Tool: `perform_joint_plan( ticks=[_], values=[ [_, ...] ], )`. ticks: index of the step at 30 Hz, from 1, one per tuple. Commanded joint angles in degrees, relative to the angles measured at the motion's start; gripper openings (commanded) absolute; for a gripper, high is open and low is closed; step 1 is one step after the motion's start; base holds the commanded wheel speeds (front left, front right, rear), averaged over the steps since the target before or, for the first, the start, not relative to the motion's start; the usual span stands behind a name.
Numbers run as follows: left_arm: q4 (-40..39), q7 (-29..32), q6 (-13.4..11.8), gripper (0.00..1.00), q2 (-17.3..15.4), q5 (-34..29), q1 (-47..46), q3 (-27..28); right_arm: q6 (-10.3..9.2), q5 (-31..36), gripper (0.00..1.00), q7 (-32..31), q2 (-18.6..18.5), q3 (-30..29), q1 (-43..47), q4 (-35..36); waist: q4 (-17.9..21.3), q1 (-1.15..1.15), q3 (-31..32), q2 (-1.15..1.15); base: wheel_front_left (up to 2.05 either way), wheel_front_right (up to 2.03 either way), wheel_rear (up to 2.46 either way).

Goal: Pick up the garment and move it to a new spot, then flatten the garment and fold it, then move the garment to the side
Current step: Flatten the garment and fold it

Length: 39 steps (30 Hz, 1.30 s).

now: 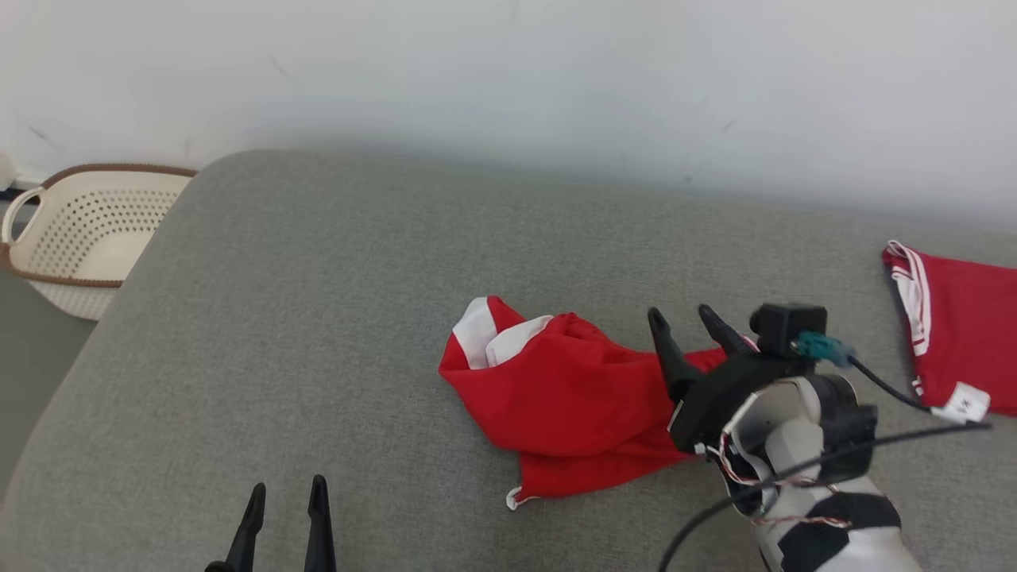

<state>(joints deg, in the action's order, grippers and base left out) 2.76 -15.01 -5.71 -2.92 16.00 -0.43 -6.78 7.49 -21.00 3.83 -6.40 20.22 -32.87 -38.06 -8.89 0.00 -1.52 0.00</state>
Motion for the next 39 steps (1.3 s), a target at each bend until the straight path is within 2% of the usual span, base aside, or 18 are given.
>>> perform_joint_plan(
  ticks=[1,14,20,21,22,23,24,28,36,39],
  values=[
    [0.09,-0.22,-0.07,1.0,0.0,0.76,-0.81,-0.37,0.01,-1.07,1.0,-1.21,-0.04,1.53,-1.76,-1.15,-1.17,0.0,-1.02,0.0,0.0,0.0,0.0],
    [0.64,-0.22,-0.21,1.0,0.0,2.32,-3.93,-3.56,0.01,-7.91,1.0,-12.13,0.0,10.22,-14.04,-15.01,-6.08,0.0,-5.23,0.0,0.0,0.0,0.0],
    [0.6,-0.22,-0.88,1.0,-0.01,3.18,-5.24,-4.36,0.01,-7.77,1.0,-17.2,-0.81,15.27,-17.83,-21.51,-7.35,0.0,-6.37,0.0,0.0,0.0,0.0],
    [0.61,-0.22,-0.91,1.0,-0.01,3.28,-5.33,-4.35,0.01,-8.05,0.85,-17.62,-0.75,15.98,-18.27,-21.95,-7.37,0.0,-6.43,0.0,0.0,0.0,0.0],
    [0.61,-0.22,-0.97,1.0,0.0,3.39,-5.39,-4.32,0.01,-8.29,0.48,-17.79,-0.84,16.66,-18.75,-22.37,-7.35,0.0,-6.49,0.0,0.0,0.0,0.0],
    [0.6,-0.22,-1.06,1.0,0.0,3.44,-5.43,-4.26,0.01,-8.56,0.16,-17.52,-0.97,17.23,-19.11,-22.61,-7.3,0.0,-6.54,0.0,0.0,0.0,0.0],
    [0.58,-0.22,-1.16,1.0,0.0,3.47,-5.44,-4.15,0.01,-8.76,0.0,-16.54,-1.12,17.59,-19.44,-22.62,-7.18,0.0,-6.57,0.0,0.0,0.0,0.0],
    [0.52,-0.22,-1.37,1.0,0.0,3.52,-5.39,-3.72,0.01,-9.29,0.0,-12.41,-1.48,19.04,-19.96,-22.84,-6.45,0.0,-6.55,0.0,0.0,0.0,0.0],
    [0.51,-0.22,-1.35,1.0,-0.01,2.75,-4.11,-2.28,0.01,-7.91,0.0,4.52,-2.7,21.36,-19.0,-20.07,-3.82,0.0,-4.94,0.0,0.0,0.0,0.0],
    [0.5,-0.22,-1.25,1.0,0.0,2.54,-3.26,-1.88,0.01,-7.67,0.0,8.99,-3.35,22.32,-17.36,-17.7,-2.32,0.0,-4.17,0.0,0.0,0.0,0.0]
  ],
)
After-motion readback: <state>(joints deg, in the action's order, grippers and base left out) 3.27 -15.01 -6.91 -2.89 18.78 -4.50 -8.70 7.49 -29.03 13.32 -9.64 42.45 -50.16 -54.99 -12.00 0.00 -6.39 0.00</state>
